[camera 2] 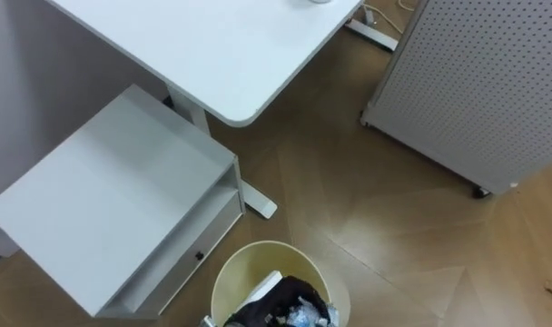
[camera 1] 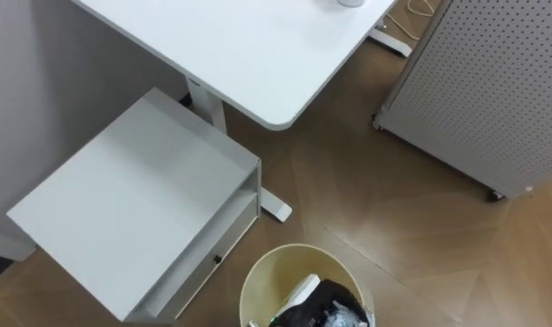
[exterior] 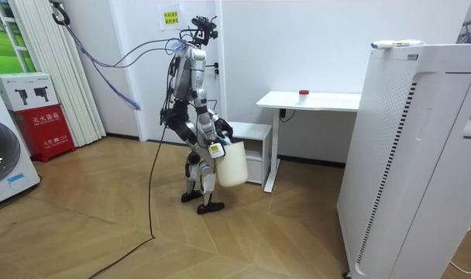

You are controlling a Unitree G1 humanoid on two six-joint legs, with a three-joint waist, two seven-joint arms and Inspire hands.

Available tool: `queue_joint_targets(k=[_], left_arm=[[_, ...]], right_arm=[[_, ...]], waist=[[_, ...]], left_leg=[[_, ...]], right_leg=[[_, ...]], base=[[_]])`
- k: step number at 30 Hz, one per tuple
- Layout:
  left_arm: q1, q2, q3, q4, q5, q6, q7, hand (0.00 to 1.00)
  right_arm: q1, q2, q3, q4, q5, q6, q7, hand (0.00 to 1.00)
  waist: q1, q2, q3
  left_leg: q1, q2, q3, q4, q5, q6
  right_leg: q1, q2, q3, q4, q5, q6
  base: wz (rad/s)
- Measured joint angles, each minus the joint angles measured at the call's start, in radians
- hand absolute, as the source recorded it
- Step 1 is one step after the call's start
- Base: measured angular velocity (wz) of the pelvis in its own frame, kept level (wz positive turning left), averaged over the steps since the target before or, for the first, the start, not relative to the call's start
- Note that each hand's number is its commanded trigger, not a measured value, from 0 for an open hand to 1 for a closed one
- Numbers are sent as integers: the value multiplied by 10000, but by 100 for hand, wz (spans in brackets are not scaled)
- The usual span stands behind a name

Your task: Pick garbage

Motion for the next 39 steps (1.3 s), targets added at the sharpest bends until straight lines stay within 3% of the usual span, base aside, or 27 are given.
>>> queue_joint_targets(k=[5, 11, 14, 18, 22, 26, 30, 32, 39], left_arm=[[6, 20, -5, -59, 168, 0, -209, 0], [-13, 191, -6, -66, 1106, 0, -319, 0], [112, 375, 4, -65, 1265, 2, -301, 0], [173, 659, 40, -65, 1533, 2, -279, 0], [189, 818, 33, -65, 1530, 0, -286, 0], [293, 1063, 204, -79, 1643, -6, -300, 0], [751, 1485, 393, -724, 1766, 2, -319, 0], [913, 1542, 494, -1081, 1766, 2, -339, 0], [1439, 1955, 906, -1759, 1771, 17, -619, 0]], right_arm=[[3, -46, -85, 32, -64, 0, 0, 100], [-58, -104, -110, 245, -76, 21, 107, 100], [47, -153, -360, 304, -171, 137, 186, 100], [114, -314, -380, 299, -176, 164, 254, 100], [207, -681, -381, 333, -155, 219, 519, 100], [377, -774, -591, 432, -173, 323, 608, 100], [662, -816, -1021, 363, -151, 430, 748, 100], [846, -826, -1376, 265, -150, 433, 764, 100], [1307, -1025, -2080, 99, -213, 441, 789, 100]], waist=[[-5, -31, 15], [132, -8, 14], [300, 68, 39], [451, 215, 8], [487, 286, -7], [493, 314, -29], [472, 329, -49], [471, 337, -62], [452, 269, -304]], left_leg=[[25, -9, -9, -98, 1, 0], [147, 2, -22, -205, 2, -2], [606, -13, -16, -453, 13, -13], [1085, -73, 0, -805, 58, -1], [1784, -214, -37, -1459, 276, 23], [2449, -247, -68, -1848, 337, 25], [3068, -293, -74, -2123, 338, 27], [3292, -337, -63, -2268, 353, 53], [4279, -438, 196, -2730, 365, 77]], right_leg=[[6, 0, -7, -39, -7, 8], [147, 23, -34, -184, -6, 8], [573, 27, -45, -363, -16, 25], [979, 2, -52, -565, -52, 72], [1591, -74, -137, -927, -40, 128], [2224, -42, -147, -1263, -61, 187], [2801, -50, -140, -1439, -139, 296], [3004, -84, -146, -1525, -165, 341], [3735, -147, 24, -1586, -248, 503]], base=[[0], [0], [0], [1], [9], [0], [0], [0], [-7]])
